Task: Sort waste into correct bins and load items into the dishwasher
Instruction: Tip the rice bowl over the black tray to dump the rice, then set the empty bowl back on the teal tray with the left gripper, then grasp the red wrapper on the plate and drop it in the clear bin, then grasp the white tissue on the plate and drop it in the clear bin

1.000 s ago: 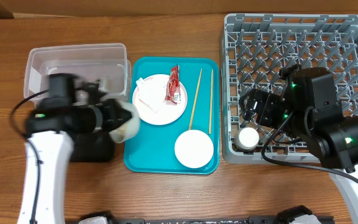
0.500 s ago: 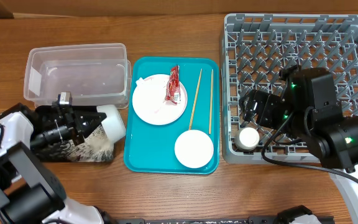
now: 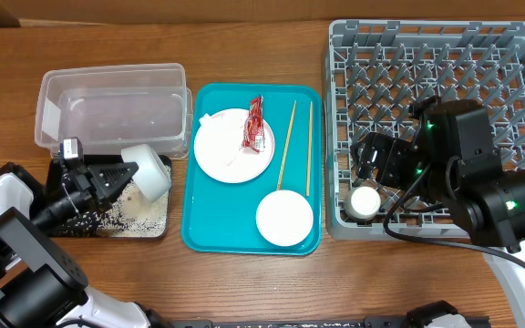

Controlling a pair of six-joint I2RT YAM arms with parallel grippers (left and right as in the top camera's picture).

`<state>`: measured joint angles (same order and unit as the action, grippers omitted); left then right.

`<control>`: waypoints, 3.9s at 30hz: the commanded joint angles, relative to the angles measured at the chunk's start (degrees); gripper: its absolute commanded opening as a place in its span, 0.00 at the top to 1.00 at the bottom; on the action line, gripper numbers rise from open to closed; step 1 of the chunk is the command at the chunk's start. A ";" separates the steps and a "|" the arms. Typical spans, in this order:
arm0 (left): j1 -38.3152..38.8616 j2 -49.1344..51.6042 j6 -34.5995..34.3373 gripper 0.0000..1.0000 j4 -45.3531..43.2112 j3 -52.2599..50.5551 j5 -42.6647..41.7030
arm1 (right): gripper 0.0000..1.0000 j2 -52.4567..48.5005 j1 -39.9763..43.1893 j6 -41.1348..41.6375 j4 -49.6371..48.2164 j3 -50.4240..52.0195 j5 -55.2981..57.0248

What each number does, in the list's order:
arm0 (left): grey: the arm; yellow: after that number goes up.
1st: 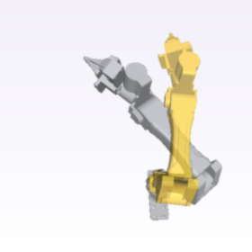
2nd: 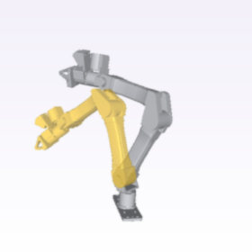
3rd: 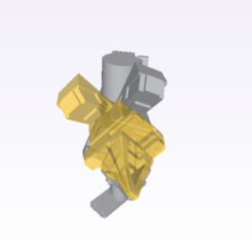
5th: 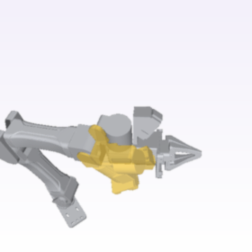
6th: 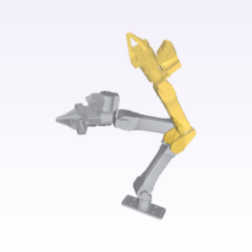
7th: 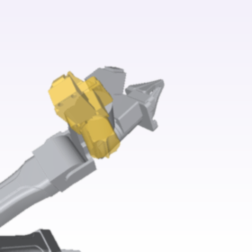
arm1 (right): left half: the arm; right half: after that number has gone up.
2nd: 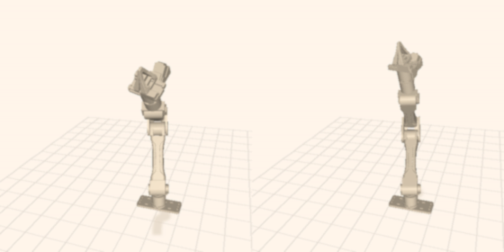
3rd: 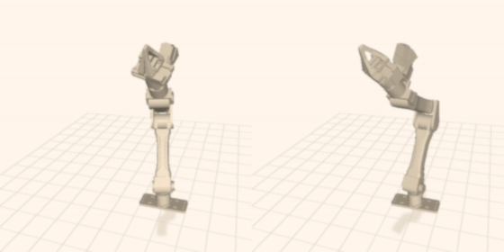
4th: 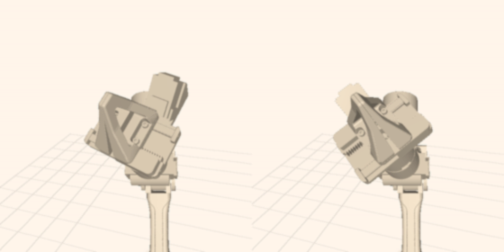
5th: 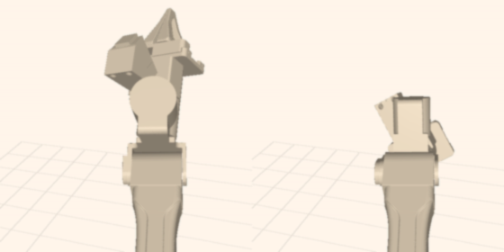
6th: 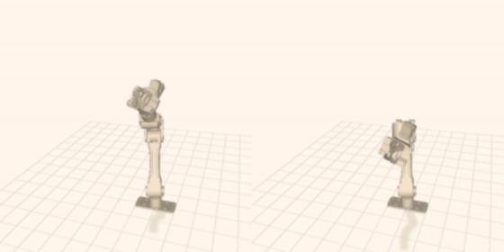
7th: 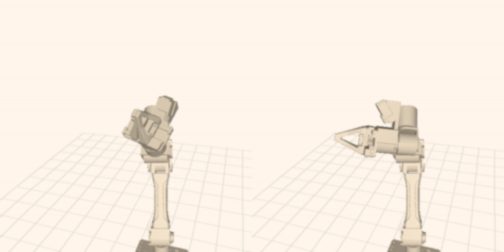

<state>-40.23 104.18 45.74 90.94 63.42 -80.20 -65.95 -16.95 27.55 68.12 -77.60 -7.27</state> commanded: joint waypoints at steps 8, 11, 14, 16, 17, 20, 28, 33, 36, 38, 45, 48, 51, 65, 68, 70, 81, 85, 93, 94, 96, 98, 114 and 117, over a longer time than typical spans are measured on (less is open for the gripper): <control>-0.83 -0.55 14.53 0.96 2.60 1.40 -1.14 | 0.04 0.15 0.13 -0.37 -0.33 -0.37 -0.28; -0.52 -1.36 9.42 0.96 5.84 1.27 -2.38 | 0.04 0.15 0.13 -0.37 -0.17 -0.37 -0.31; -0.68 -2.40 10.25 0.96 0.87 2.12 0.15 | 0.04 0.15 0.13 -0.37 -0.13 -0.37 -0.28; -0.35 -2.71 8.55 0.96 4.28 2.12 1.27 | 0.04 0.15 0.13 -0.39 -0.07 -0.37 -0.28; 0.11 -3.19 11.28 0.96 6.03 2.08 1.51 | 0.04 0.15 0.13 -0.39 -0.04 -0.37 -0.28; 3.13 -7.19 9.07 0.96 6.01 2.03 5.53 | 0.04 0.15 0.13 -0.48 -0.35 -0.37 -0.28; 20.83 -23.54 -20.76 0.96 -7.34 1.97 24.63 | 0.04 0.15 0.13 -0.59 -1.05 -0.37 -0.26; 38.71 -29.16 -50.03 0.96 -22.73 0.94 54.47 | 0.04 0.15 0.13 -0.59 -1.03 -0.37 -0.26; 50.07 -28.70 -59.71 0.96 -27.89 -0.57 64.43 | 0.04 0.15 0.13 -0.57 -0.98 -0.37 -0.28; 57.88 -27.30 -65.33 0.96 -31.28 -2.40 69.77 | 0.04 0.15 0.13 -0.59 -0.96 -0.37 -0.26; 72.61 -19.56 -79.62 0.96 -33.44 -4.13 83.84 | 0.04 0.15 0.13 -0.59 -0.94 -0.37 -0.26; 73.42 -18.03 -81.44 0.83 -33.57 -4.11 83.62 | 0.04 0.15 0.13 -0.63 -0.94 -0.37 -0.26; 72.57 -18.12 -80.87 0.61 -32.79 -2.16 83.76 | 0.04 0.15 0.13 -1.03 -0.94 -0.37 -0.26; 66.79 -9.42 -62.38 0.36 -57.79 9.49 86.53 | 0.04 0.15 0.13 -0.98 -0.92 -0.37 -0.31; 66.27 -2.47 -61.99 0.37 -61.51 9.51 86.12 | 0.04 0.15 0.13 -0.98 -0.92 -0.37 -0.28; 66.27 1.84 -61.94 0.38 -63.58 9.51 84.96 | 0.04 0.15 0.13 -0.98 -0.92 -0.37 -0.28; 66.29 4.72 -62.86 0.96 -63.58 11.41 81.13 | 0.04 0.02 0.13 -1.01 -0.37 -0.37 -0.24; 65.83 -0.70 -63.45 0.96 -54.82 16.39 82.60 | 0.03 0.02 0.13 -1.01 -0.31 -0.37 0.22; 53.72 -9.11 -68.78 0.96 -39.12 21.55 91.97 | 0.04 0.02 0.13 -1.01 -0.31 -0.37 0.22; 50.03 -9.03 -69.72 0.96 -37.66 21.49 91.91 | 0.04 0.02 0.13 -1.01 -0.31 -0.37 0.22; 45.46 -8.24 -70.38 0.96 -37.18 20.81 90.95 | 0.03 0.02 0.13 -1.01 -0.33 -0.37 0.22; 42.03 -7.02 -69.75 0.96 -37.73 20.39 88.85 | 0.03 0.02 0.13 -1.01 -0.33 -0.37 0.20; 54.45 -1.46 -56.00 0.32 -43.93 20.50 83.71 | 0.03 0.02 0.13 -1.01 -0.13 -0.37 0.20; 57.83 3.80 -56.00 0.25 -45.22 20.50 88.32 | 0.03 0.02 0.13 -1.01 -0.04 -0.37 0.20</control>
<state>15.27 102.45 -11.77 46.00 84.36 1.80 -65.95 -16.95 26.94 68.20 -77.60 -7.22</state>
